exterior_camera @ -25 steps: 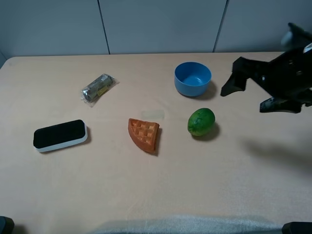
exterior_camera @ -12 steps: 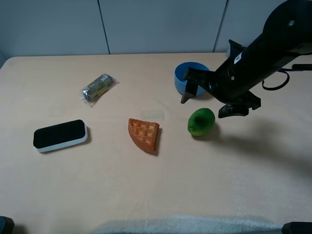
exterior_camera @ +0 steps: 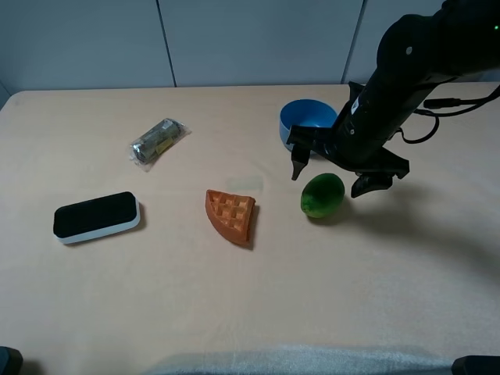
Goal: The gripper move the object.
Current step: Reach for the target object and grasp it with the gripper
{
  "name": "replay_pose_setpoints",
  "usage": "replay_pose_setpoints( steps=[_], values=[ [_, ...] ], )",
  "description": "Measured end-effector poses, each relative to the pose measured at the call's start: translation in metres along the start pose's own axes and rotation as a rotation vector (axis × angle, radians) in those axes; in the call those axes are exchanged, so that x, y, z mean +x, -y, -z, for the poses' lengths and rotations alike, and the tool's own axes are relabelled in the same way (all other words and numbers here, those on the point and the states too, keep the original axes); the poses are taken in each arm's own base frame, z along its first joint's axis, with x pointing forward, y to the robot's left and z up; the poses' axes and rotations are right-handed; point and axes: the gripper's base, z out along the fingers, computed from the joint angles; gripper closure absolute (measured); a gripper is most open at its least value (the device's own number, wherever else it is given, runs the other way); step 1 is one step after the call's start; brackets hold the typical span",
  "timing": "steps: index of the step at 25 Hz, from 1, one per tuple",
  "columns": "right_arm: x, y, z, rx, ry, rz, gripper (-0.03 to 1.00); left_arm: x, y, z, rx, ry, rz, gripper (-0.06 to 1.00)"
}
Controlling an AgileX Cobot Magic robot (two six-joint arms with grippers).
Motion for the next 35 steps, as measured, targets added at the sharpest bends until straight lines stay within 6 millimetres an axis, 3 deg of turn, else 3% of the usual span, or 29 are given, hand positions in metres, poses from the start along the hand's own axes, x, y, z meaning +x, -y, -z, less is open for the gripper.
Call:
replay_pose_setpoints(
  steps=[30, 35],
  values=[
    [-0.007, 0.006, -0.049, 0.077, -0.028, -0.12, 0.3, 0.0, 0.0, 0.0, 0.0, 0.0, 0.0, 0.18],
    [-0.01, 0.003, -0.049, 0.067, -0.016, -0.116, 0.3, 0.0, 0.0, 0.0, 0.0, 0.0, 0.0, 0.18]
  ],
)
